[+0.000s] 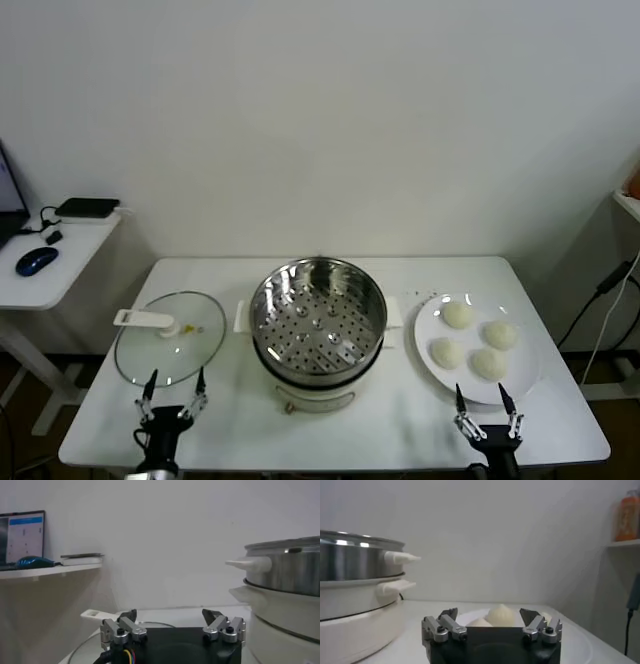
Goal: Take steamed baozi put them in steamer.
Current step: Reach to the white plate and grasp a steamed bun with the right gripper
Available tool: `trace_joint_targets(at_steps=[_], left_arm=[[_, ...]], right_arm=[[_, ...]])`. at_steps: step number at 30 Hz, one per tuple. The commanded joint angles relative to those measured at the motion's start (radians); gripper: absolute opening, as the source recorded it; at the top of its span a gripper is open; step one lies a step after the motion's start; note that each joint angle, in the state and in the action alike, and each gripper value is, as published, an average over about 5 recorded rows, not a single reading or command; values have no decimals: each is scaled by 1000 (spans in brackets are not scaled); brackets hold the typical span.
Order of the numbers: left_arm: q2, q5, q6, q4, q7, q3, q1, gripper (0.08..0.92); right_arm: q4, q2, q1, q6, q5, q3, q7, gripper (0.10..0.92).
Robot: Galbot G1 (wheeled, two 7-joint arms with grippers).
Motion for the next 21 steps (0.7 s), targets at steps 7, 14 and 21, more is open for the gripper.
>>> trace_joint_targets(at_steps=[7,14,21], left_arm=[[-2,25,-8,3,-4,14,0,823],[-4,47,-18,3,-4,19,3,823],[-7,78,-36,15,-1,21,6,823]], right_arm=[[98,-281,260,-573,-59,17,74,823],[113,-572,404,-951,-198,-123,-129,823],[39,-835,573,-1026,-252,-350,-411,823]])
